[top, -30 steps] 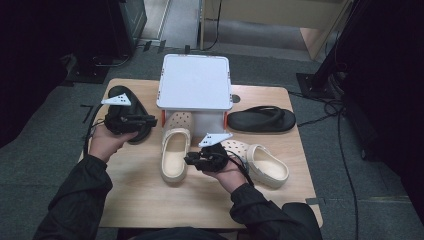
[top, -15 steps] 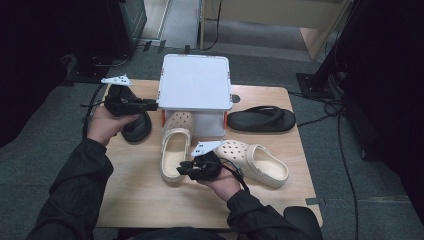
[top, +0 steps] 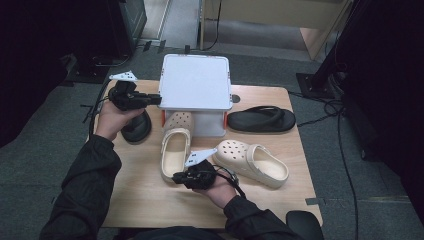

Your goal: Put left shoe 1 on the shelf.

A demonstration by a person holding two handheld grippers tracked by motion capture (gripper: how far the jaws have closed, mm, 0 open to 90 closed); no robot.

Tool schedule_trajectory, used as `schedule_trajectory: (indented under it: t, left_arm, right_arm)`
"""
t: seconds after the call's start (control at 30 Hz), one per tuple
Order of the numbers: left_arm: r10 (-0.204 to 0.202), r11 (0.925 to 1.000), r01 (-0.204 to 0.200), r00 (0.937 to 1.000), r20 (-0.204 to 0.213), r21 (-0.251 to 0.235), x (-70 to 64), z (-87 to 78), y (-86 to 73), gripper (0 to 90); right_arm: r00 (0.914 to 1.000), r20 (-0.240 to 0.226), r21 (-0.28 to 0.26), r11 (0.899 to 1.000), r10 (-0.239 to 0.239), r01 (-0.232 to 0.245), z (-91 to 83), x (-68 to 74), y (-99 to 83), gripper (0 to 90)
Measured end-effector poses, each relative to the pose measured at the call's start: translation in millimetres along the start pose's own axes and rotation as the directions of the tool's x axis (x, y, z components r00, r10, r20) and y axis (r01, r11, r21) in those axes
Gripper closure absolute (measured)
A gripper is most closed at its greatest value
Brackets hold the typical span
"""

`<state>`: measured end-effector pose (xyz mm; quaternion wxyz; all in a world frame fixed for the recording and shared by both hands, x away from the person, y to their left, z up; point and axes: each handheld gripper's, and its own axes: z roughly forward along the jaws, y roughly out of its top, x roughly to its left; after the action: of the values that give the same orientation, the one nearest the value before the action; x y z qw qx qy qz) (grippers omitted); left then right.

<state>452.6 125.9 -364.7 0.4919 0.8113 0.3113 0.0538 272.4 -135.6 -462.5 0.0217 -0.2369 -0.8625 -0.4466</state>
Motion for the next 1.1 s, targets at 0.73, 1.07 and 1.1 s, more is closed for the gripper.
schedule_trajectory:
  t: [0.73,1.07,1.1]
  left_arm:
    - [0.044,0.9990,-0.044,0.9989,-0.017,0.010,-8.5,9.4,0.8,82.6]
    - [0.042,0.9991,-0.042,0.9989,-0.023,0.004,-8.5,9.6,0.0,84.2]
    - [0.039,0.9992,-0.039,0.9990,-0.022,0.002,-8.4,9.7,-0.1,84.6]
  right_arm:
    - [0.9968,0.055,0.114,0.992,-0.057,0.051,30.6,2.8,-12.1,84.6]
    - [0.9945,0.101,0.048,0.999,-0.030,0.025,23.5,-5.3,-2.2,84.8]
    - [0.9940,0.104,0.042,0.999,-0.033,0.029,22.1,-8.0,-1.1,85.5]
